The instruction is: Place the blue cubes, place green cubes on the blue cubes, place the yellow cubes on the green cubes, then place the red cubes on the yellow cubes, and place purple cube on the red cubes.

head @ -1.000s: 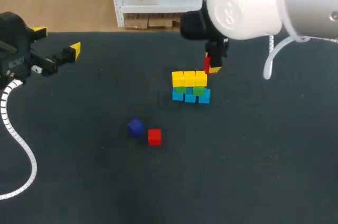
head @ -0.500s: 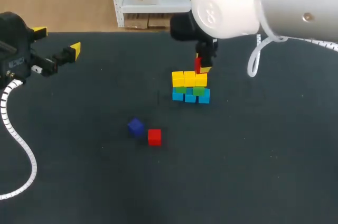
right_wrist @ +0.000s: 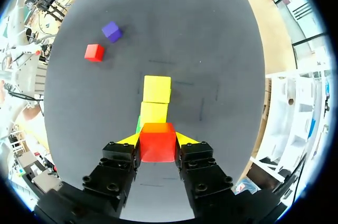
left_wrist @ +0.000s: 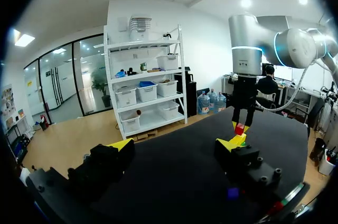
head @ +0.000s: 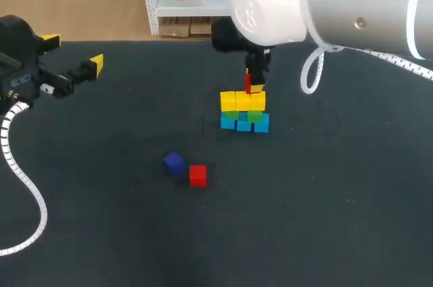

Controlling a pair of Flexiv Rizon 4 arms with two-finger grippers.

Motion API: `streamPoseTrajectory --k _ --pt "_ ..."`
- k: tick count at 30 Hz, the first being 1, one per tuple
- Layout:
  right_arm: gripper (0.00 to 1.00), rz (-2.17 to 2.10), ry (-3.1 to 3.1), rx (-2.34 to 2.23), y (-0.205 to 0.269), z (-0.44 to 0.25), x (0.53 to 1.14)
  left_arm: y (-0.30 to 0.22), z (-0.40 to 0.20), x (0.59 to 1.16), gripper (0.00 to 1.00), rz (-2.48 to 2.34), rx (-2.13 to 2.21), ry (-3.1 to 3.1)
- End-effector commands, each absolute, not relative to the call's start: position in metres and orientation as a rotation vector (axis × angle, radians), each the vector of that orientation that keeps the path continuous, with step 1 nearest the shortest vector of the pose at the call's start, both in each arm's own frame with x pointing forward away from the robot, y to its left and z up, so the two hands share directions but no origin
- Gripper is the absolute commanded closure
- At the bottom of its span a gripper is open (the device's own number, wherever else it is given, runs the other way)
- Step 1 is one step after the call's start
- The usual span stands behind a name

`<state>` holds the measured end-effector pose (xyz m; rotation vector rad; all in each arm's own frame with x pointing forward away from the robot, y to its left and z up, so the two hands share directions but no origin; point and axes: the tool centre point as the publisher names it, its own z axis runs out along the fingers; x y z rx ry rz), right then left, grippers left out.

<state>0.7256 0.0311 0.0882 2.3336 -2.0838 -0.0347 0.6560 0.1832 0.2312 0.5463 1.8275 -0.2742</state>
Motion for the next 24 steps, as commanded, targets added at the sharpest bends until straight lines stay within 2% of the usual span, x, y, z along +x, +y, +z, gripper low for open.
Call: streamPoseTrajectory --k 1,24 --pt "1.00 -0.047 -2.078 2.323 0.0332 0.0861 0.7303 0.1860 0.2317 0.6562 0.00 -0.282 0.552 1.825" --pt "1.00 -0.056 -2.080 2.307 0.0351 0.0816 0.7255 0.1860 0.2317 0.6562 0.00 -0.282 0.552 1.825"
